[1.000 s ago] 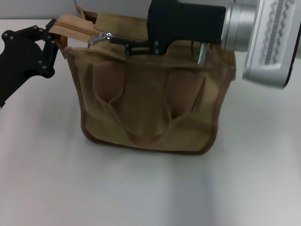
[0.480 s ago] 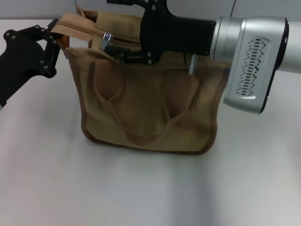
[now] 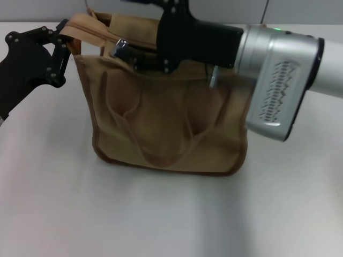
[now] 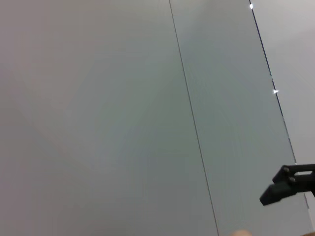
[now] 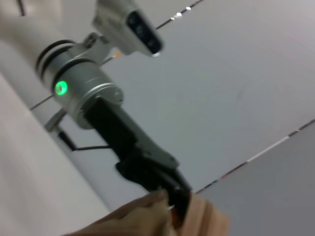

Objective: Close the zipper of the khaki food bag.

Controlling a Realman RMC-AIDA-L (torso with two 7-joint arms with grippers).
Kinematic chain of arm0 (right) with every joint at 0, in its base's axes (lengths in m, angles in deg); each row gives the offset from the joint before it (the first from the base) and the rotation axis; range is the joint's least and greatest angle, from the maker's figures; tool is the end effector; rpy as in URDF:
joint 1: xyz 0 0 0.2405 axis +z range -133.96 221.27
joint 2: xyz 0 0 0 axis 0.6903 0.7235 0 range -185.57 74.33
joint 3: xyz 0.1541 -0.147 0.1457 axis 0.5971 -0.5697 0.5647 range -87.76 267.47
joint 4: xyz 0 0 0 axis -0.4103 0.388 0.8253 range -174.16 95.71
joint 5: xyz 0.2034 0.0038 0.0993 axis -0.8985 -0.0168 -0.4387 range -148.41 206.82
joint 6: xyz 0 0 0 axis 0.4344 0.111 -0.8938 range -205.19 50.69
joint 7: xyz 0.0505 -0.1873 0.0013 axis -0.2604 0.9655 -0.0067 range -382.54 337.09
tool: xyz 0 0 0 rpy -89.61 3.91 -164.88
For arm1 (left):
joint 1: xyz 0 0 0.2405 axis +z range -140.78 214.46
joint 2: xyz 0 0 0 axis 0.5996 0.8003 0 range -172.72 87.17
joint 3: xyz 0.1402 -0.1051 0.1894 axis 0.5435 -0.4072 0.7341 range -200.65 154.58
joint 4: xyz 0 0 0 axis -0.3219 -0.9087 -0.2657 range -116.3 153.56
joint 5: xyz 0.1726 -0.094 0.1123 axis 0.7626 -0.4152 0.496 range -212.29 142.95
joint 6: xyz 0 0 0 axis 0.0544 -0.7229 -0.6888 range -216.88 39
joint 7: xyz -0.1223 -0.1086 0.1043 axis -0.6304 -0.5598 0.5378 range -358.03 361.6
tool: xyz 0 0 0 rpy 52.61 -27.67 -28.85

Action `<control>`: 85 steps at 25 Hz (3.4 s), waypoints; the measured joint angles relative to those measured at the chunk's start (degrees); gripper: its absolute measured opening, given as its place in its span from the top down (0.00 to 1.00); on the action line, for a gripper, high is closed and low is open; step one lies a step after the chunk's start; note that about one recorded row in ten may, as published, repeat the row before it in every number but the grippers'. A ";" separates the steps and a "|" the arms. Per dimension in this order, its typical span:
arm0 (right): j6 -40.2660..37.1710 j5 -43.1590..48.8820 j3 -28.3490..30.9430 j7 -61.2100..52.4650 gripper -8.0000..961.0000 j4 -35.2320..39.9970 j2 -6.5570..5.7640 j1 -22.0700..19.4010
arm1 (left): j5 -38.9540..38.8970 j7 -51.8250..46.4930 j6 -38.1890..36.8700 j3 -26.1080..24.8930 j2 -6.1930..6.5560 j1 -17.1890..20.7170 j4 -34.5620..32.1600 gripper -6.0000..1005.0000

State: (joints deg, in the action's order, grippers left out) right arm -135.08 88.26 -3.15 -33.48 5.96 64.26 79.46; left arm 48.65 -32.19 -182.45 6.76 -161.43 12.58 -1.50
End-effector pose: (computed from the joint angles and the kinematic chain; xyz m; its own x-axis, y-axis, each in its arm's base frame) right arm 0.0726 0.4045 -0.1093 0.5835 0.7979 -0.1513 0.5020 -0.5008 -0.7051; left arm -0.2677 0.3554 0.0123 0.6662 -0.2843 0.6895 0.3969 -0.6475 -0.6505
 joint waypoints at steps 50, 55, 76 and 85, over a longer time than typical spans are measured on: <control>-20.66 38.41 20.55 -124.24 0.18 -9.59 -6.21 22.35 | 0.00 -0.04 -3.84 0.17 0.09 -0.72 -0.09 0.98; -19.81 39.72 20.52 -125.58 0.24 -9.59 -5.70 22.57 | 0.27 -0.04 -3.95 0.19 0.03 -1.10 -0.08 0.97; -18.98 43.33 20.48 -127.04 0.73 -8.76 -4.75 23.69 | 0.53 -0.54 -4.33 0.17 0.00 -2.20 0.00 0.98; -18.98 43.70 20.84 -126.92 0.80 -8.16 -4.64 23.23 | 0.39 -0.57 -4.28 0.17 0.00 -2.40 0.00 0.97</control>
State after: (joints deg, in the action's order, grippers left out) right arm -154.06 131.96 17.69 -160.40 -2.20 59.62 102.69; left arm 49.04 -32.75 -186.73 6.93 -161.42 10.17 -1.50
